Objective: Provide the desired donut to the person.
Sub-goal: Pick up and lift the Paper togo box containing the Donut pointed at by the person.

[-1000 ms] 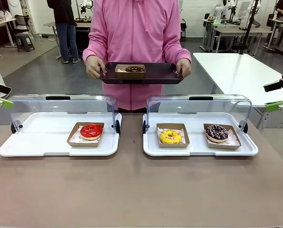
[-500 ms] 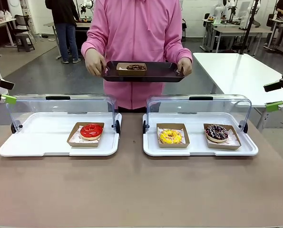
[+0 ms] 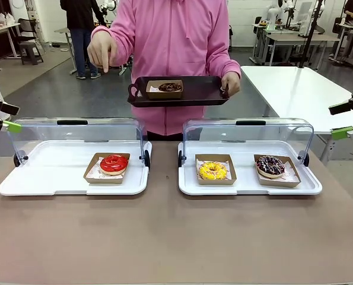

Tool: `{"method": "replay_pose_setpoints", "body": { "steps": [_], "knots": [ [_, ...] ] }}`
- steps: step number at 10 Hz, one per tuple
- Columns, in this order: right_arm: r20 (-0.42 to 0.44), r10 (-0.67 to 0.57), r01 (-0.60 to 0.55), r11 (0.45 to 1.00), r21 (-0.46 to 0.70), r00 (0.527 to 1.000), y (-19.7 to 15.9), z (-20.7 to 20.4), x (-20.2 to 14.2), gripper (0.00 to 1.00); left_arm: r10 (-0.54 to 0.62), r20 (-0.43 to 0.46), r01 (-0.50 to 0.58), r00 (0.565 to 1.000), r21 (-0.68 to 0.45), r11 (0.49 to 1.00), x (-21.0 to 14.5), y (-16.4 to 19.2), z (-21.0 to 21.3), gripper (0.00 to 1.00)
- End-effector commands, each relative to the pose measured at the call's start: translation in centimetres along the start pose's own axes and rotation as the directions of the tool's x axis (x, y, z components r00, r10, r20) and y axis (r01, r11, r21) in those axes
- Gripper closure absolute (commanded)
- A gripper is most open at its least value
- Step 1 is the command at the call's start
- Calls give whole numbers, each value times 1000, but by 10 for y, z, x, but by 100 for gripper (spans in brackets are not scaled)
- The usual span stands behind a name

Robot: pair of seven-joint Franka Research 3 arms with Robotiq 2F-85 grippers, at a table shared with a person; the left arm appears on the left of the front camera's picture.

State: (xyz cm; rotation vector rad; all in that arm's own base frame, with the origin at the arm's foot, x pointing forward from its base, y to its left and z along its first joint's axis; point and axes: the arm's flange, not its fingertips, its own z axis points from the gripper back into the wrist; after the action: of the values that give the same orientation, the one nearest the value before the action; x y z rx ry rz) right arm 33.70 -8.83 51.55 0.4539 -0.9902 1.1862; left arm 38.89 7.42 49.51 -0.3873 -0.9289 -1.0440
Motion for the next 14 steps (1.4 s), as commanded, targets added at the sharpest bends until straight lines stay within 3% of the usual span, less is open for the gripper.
{"method": "replay_pose_setpoints", "body": {
  "steps": [1, 14],
  "knots": [
    [19, 12, -12, 1000, -1, 1000, -2, -1, 0, 0, -1, 22, 1, 1000, 4, 1000, 0, 0, 1, 0],
    [19, 12, -12, 1000, -1, 1000, -2, -1, 0, 0, -1, 22, 1, 1000, 4, 1000, 0, 0, 1, 0]
  ]
}}
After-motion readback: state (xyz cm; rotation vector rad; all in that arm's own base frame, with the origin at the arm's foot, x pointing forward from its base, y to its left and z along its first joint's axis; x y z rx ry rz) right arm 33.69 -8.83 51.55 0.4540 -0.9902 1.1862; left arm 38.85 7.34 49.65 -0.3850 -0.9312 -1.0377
